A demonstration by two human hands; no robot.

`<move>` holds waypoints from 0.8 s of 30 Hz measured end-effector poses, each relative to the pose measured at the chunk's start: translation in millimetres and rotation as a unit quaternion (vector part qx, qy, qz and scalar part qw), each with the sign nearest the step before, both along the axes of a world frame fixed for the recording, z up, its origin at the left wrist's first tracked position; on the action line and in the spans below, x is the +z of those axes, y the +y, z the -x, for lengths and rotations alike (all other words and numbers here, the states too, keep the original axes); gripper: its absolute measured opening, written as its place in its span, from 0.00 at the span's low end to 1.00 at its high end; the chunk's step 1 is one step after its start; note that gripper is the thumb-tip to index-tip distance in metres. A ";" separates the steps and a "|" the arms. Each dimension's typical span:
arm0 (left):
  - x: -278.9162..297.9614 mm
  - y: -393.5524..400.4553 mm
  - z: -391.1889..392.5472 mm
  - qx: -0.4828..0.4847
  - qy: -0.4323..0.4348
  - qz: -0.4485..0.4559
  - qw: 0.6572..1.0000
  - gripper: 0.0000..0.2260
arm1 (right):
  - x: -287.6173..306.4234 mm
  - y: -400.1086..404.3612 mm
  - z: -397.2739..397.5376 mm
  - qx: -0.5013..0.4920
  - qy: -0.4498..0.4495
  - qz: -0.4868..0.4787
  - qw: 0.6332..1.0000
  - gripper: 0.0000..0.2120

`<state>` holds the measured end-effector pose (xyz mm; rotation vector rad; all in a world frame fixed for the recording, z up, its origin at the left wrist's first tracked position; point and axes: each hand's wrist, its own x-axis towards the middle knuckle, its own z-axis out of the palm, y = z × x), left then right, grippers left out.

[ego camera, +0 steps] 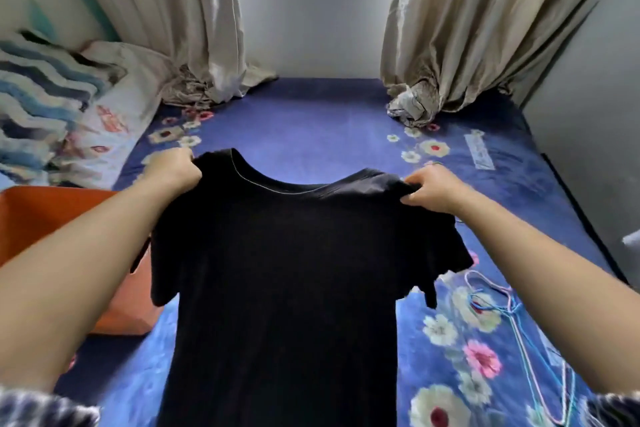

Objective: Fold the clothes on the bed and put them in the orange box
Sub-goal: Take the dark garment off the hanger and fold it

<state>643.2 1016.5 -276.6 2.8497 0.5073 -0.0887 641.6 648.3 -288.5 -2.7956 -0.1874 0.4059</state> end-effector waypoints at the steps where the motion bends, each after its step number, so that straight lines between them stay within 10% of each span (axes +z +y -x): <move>1: -15.3 -0.1 -10.3 0.003 -0.002 0.005 1.000 0.13 | -17.2 2.2 -9.5 -0.011 -0.023 0.005 1.000 0.11; 13: -193.8 -8.9 -132.8 0.008 -0.008 -0.083 0.997 0.07 | -217.8 26.7 -124.2 -0.192 -0.140 -0.082 0.968 0.09; 18: -250.3 -25.5 -164.5 0.027 -0.006 -0.124 0.992 0.14 | -278.9 35.4 -154.6 -0.163 -0.014 -0.133 0.978 0.27; 24: -330.4 -117.1 -176.6 -0.134 0.043 -0.056 0.988 0.20 | -342.2 -13.8 -140.5 -0.137 0.047 -0.111 0.983 0.20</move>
